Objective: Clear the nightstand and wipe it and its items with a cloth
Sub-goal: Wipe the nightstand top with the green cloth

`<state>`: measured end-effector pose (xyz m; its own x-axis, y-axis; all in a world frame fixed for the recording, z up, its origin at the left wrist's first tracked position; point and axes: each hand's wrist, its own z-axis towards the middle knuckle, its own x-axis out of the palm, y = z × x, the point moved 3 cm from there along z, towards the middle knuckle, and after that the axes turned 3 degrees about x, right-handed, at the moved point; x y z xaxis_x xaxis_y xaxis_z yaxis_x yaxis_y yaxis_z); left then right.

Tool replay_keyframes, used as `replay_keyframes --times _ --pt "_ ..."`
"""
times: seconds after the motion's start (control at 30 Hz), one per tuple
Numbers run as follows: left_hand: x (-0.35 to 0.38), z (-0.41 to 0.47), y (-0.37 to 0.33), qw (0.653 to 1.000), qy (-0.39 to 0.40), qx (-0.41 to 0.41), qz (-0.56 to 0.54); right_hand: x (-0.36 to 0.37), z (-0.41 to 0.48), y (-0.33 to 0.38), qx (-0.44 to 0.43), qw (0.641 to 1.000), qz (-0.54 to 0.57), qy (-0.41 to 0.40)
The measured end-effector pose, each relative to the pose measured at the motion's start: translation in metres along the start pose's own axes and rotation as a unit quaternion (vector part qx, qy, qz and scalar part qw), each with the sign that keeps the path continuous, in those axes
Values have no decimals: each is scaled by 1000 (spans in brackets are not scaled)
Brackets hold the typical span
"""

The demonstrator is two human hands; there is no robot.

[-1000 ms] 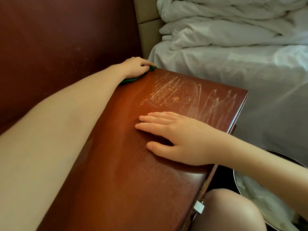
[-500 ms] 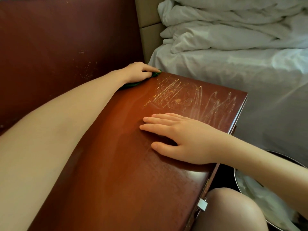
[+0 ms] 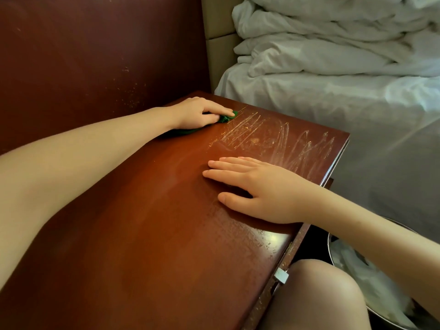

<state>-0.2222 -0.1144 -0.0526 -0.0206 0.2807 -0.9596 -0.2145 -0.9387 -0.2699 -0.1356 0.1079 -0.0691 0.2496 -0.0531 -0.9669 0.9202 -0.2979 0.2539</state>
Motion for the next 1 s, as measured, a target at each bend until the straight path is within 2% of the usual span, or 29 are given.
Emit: replay_keyframes --times 0.47,0.57,1.0 --pt "5 -42 -27 996 31 75 -40 2 1 -1 -7 1000 -3 -11" --pt "4 -34 -20 996 18 62 -59 2 2 -2 -6 1000 -3 -5" --pt "-1 24 15 996 -26 -81 20 0 1 -1 -3 1000 5 0"
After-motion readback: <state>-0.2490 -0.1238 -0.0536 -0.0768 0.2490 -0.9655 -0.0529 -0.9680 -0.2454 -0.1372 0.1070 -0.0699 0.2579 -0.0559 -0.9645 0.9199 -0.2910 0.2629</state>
